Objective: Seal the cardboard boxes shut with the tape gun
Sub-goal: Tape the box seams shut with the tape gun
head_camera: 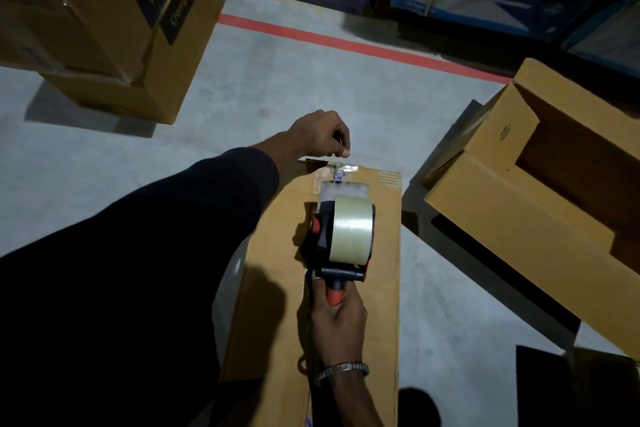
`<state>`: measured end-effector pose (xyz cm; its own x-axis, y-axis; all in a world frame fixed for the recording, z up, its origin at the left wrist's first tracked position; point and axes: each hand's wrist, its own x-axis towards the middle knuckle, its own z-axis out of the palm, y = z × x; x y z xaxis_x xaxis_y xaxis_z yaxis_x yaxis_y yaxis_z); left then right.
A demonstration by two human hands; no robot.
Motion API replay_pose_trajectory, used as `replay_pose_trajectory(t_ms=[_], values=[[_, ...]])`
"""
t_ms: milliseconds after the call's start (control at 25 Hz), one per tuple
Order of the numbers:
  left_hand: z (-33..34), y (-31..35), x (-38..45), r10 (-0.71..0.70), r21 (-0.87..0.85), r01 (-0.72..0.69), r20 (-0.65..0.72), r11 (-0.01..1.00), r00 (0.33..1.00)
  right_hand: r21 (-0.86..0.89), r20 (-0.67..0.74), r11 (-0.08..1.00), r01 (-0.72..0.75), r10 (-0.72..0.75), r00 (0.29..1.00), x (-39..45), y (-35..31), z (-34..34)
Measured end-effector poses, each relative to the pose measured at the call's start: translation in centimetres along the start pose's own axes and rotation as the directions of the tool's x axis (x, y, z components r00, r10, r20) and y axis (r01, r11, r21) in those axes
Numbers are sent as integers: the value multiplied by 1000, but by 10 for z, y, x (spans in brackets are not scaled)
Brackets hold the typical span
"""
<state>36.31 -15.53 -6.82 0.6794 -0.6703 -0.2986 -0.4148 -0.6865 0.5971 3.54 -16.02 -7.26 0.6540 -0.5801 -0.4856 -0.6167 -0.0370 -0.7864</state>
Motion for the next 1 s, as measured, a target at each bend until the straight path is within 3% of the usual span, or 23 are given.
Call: replay_pose_trajectory(t_ms=[280,440,560,640,760,920,1000], values=[[11,-6,11,-114,113,104,83,988,990,66,51,998,-13,9,999,2,2,0],[14,-13,11,-302,74,295,111,953,947,92,83,995,-37,29,996,4,0,-3],[17,-19,3,-166,-138,167,17,976,986,136,100,989,-53,40,994,7,2,-2],[19,-15,-5,-99,-262,113,65,958,993,149,103,986,-78,63,993,8,5,-1],[24,-17,-13,-78,-290,127,175,949,982,138,128,984,-110,93,987,7,5,1],[41,-35,-21,-54,-247,54,4,967,999,84,127,985,-148,137,982,9,-8,-1],[46,-39,-20,-60,-257,55,-13,965,998,94,152,976,-196,181,972,11,-17,-1]])
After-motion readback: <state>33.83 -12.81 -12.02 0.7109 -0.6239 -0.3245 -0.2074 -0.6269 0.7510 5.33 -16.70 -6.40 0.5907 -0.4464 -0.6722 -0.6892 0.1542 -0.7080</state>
